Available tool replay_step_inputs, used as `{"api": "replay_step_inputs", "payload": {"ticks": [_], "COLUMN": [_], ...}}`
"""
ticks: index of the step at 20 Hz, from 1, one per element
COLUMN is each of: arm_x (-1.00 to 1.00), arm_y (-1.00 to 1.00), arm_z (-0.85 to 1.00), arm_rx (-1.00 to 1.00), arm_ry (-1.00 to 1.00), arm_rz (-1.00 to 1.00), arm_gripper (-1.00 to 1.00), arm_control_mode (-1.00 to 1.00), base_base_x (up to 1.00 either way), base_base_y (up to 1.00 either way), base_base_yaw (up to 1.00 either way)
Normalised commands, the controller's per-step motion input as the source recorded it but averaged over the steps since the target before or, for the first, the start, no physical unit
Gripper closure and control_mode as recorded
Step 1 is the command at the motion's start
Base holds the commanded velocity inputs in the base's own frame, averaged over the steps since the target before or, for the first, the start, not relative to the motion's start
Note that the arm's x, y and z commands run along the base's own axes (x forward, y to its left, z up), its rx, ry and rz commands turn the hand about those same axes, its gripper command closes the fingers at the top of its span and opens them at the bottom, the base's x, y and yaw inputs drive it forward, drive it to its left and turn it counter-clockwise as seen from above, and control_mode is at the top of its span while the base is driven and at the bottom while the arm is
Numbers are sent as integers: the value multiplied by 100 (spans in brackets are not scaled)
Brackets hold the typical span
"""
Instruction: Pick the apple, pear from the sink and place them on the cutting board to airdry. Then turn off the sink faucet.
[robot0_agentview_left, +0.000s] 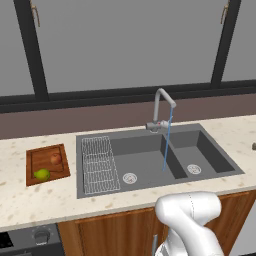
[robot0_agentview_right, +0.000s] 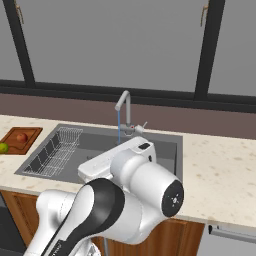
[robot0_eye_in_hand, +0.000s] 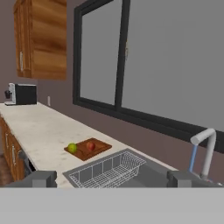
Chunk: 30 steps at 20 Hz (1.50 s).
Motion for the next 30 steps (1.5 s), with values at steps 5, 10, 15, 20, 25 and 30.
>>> {"api": "replay_step_inputs", "payload": {"ticks": [5,10,15,20,25,30], "arm_x": [49,46,28,25,18,26], "arm_y": [0,0,0,0,0,0], "arm_z": [-14,-7,-8,-25,-23,-1], "arm_rx": [4,5,5,1,0,0], "arm_ry": [0,0,0,0,-1,0], "arm_rz": [2,6,12,10,1,-3], "arm_gripper": [-100,-100,-100,-100,-100,-100], "arm_control_mode": [-100,-100,-100,-100,-100,-100], "base_base_x": [0,0,0,0,0,0], "base_base_y": [0,0,0,0,0,0], "base_base_yaw": [0,0,0,0,0,0]}}
